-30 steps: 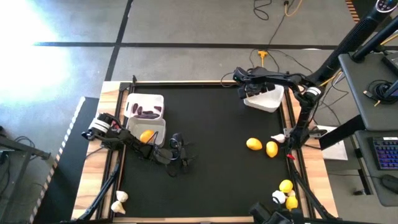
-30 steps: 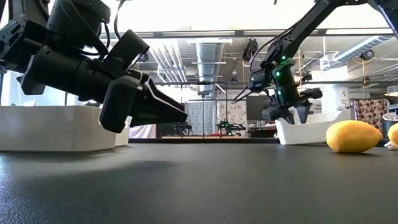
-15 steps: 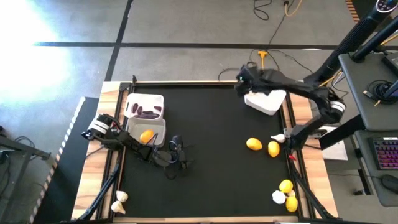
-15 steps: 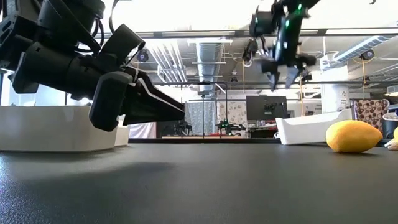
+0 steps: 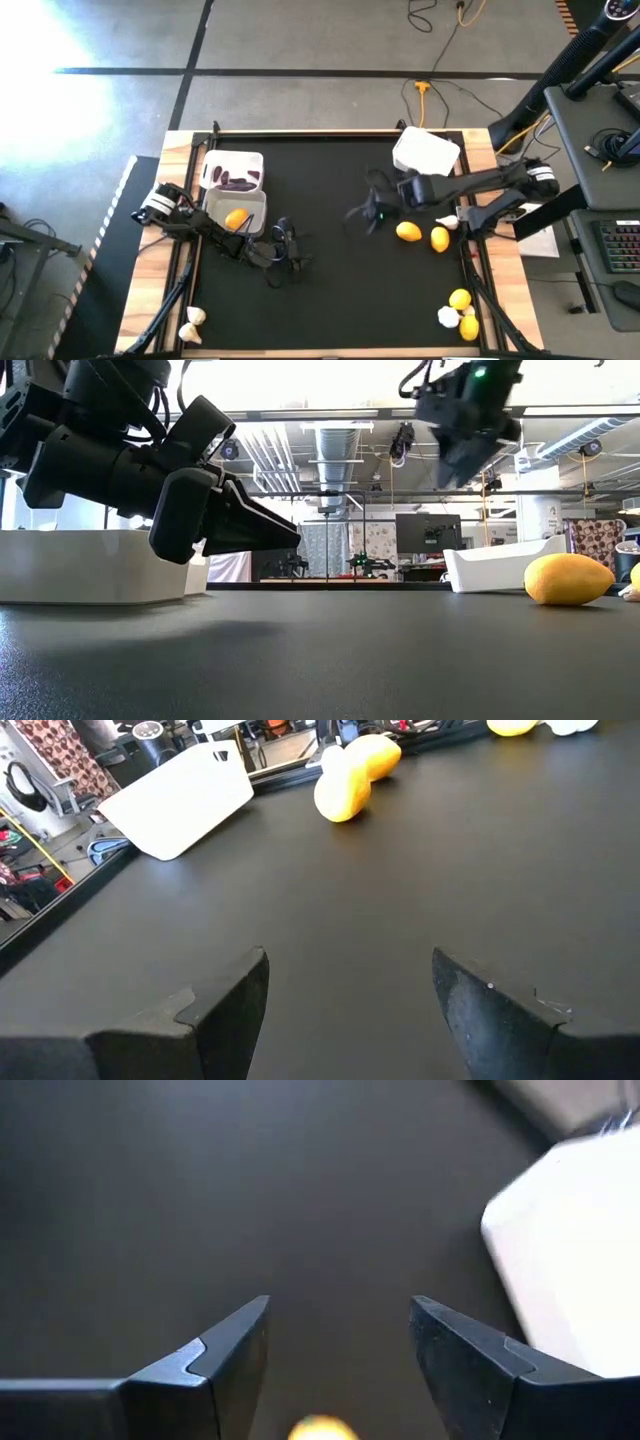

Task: Sort produce into baskets
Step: Put the big garlic into the right white bin

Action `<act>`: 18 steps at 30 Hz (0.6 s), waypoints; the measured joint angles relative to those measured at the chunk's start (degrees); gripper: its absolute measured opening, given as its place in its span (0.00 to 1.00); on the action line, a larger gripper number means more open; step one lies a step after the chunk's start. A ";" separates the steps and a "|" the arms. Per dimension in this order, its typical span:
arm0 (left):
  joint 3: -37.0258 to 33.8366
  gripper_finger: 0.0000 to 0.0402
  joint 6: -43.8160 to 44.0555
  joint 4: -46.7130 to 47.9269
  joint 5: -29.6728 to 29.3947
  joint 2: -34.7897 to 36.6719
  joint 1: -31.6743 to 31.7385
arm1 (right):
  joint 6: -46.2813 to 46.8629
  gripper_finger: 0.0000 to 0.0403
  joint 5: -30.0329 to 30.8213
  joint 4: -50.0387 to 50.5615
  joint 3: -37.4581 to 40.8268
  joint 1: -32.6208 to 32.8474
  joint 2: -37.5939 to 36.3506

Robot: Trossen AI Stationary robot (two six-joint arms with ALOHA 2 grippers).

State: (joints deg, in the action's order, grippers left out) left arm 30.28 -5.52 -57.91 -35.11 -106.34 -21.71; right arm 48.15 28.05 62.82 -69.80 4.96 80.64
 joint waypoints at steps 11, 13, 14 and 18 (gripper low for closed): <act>0.13 0.65 -0.43 -0.22 0.00 0.02 0.01 | 12.95 0.66 -24.80 25.08 2.99 3.53 4.80; 0.77 0.65 -1.23 -0.22 0.00 0.01 0.01 | 12.45 0.68 -27.49 26.10 5.04 3.51 5.12; 1.08 0.65 -1.53 -0.47 0.03 0.02 0.00 | 11.45 0.69 -28.06 26.20 6.35 3.51 5.25; 2.08 0.65 -1.96 -0.55 0.07 0.08 0.00 | 9.46 0.71 -28.10 26.49 12.28 1.71 5.86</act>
State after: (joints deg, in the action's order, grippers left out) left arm 32.36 -7.48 -58.46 -35.05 -106.27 -21.71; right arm 57.61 -0.05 89.31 -57.52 6.68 86.50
